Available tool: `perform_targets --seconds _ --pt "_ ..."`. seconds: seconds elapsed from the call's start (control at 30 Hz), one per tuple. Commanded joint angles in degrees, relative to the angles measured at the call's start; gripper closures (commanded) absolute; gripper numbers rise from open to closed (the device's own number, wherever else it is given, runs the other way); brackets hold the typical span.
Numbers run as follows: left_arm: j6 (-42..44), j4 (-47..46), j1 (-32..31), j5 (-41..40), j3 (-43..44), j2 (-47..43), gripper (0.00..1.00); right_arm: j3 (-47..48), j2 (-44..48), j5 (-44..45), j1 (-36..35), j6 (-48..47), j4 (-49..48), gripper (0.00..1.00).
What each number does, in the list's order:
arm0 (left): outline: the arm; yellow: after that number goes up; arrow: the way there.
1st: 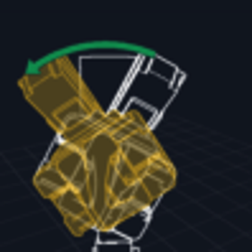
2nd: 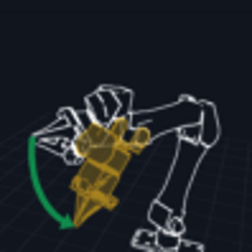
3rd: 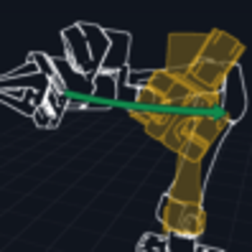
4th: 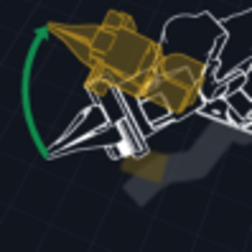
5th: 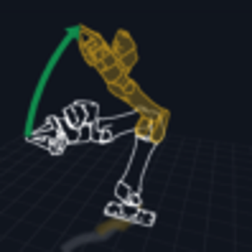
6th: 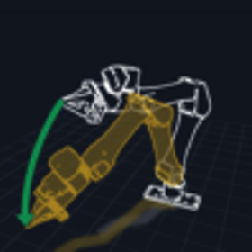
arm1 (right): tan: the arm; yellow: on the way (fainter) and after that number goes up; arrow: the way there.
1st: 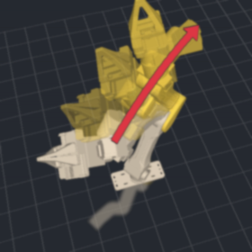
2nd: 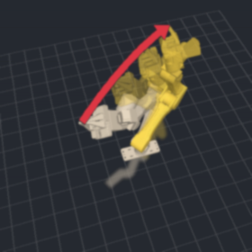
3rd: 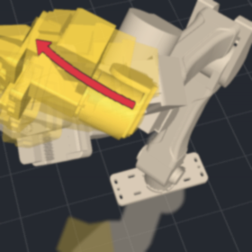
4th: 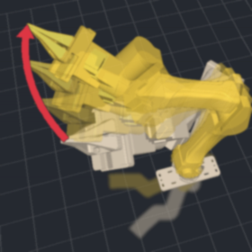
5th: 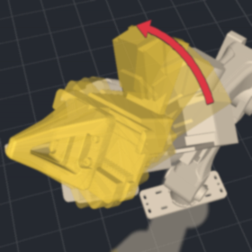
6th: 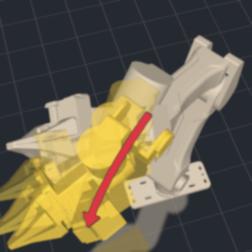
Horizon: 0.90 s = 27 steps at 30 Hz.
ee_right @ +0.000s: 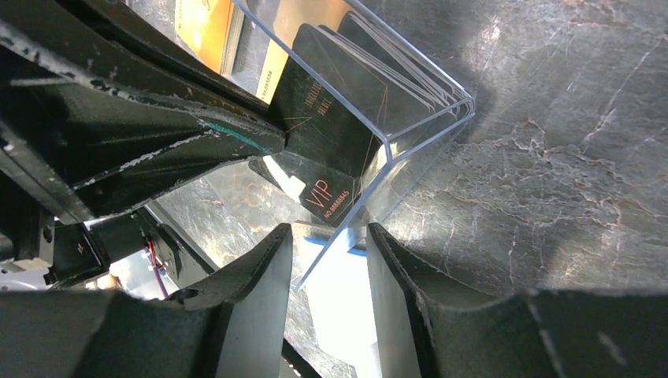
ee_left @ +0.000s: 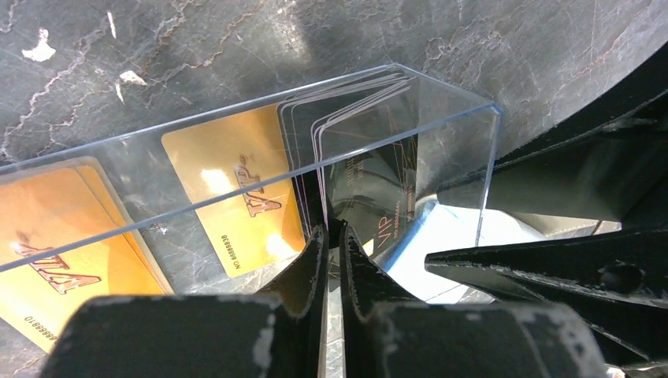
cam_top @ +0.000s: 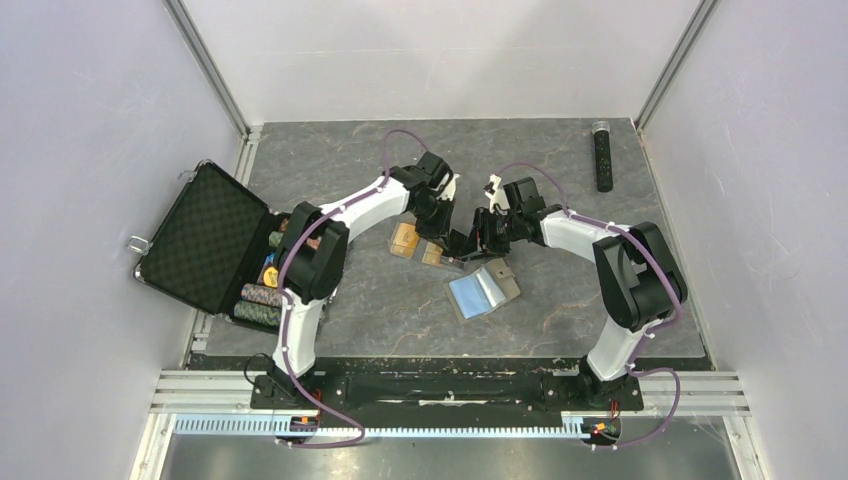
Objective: Put the credit cards into the card holder
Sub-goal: Pick up the credit card from the storage box.
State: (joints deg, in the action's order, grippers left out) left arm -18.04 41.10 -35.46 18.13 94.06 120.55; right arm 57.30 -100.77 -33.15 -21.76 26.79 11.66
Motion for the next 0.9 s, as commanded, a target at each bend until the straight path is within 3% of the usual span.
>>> perform_targets --seconds 0.0,0.2,0.5,0.87 --pt "4.9 2.8 -1.4 -4.2 3.2 1.8 0.89 0.1 1.1 -0.1 -0.1 -0.7 -1.0 0.58" --pt "7.2 5.1 -3.0 -7.4 5.5 2.6 0.9 0.0 1.1 -0.1 -0.1 -0.8 -1.0 0.58" --pt "8.6 6.9 -3.6 -9.8 7.1 3.8 0.78 -0.1 1.0 -0.2 -0.1 -0.8 -1.0 0.58" --pt "8.5 7.5 -4.0 -8.4 8.6 3.2 0.93 -0.5 1.2 -0.2 -0.1 -0.8 -1.0 0.58"
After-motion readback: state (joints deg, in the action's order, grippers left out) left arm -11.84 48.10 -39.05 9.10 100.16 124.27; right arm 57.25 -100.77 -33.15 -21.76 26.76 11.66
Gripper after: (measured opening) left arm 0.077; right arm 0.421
